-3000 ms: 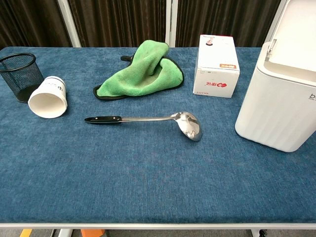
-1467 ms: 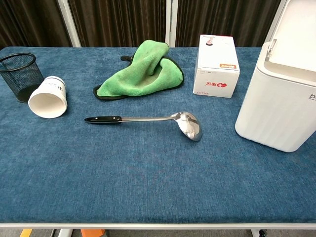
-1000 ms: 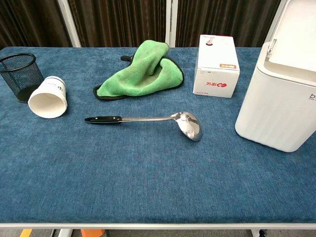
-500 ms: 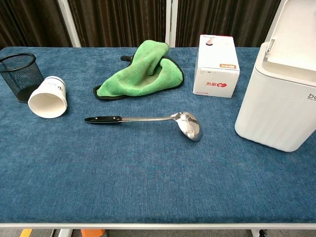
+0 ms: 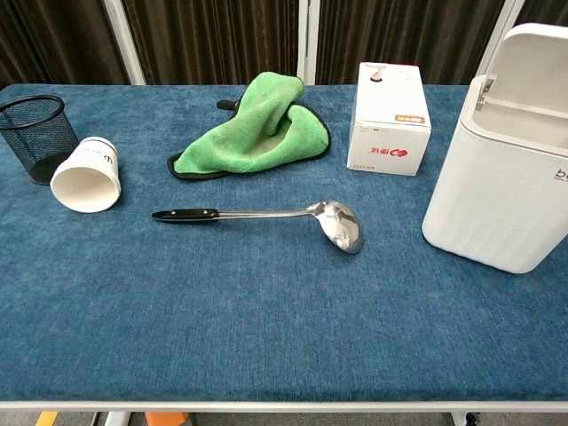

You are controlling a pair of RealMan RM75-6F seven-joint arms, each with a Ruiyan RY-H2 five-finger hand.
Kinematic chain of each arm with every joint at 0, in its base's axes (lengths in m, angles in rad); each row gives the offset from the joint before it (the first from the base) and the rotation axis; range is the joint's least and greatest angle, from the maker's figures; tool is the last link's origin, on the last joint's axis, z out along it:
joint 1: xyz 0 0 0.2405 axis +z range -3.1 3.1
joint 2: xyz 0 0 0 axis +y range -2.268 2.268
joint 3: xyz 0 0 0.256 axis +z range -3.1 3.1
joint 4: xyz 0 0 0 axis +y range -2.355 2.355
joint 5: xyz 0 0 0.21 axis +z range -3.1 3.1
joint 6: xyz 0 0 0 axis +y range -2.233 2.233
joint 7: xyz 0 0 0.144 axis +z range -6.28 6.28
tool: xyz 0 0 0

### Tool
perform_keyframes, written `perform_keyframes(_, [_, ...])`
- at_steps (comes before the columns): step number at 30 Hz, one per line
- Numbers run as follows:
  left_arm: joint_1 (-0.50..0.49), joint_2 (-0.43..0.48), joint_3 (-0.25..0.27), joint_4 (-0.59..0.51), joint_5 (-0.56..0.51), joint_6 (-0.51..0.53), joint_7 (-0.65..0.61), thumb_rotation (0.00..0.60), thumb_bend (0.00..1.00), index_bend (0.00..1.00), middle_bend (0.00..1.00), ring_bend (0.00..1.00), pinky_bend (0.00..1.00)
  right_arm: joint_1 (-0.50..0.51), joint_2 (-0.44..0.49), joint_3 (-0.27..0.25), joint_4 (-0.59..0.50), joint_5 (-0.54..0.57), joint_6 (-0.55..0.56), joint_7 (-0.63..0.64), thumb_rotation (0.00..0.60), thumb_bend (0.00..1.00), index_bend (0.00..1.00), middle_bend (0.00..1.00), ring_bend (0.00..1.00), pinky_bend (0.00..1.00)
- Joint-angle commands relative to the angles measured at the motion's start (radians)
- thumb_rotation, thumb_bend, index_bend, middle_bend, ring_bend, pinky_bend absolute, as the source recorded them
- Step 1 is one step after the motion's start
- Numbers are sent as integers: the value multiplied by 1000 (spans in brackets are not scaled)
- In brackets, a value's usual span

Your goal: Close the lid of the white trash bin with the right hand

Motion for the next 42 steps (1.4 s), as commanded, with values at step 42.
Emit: perform_keyframes(42, [1,13,2,-9,-8,-12,-21,600,0,217,237,157,142,44,-108,-127,90,20,55,326,548,978,0,35,0,0])
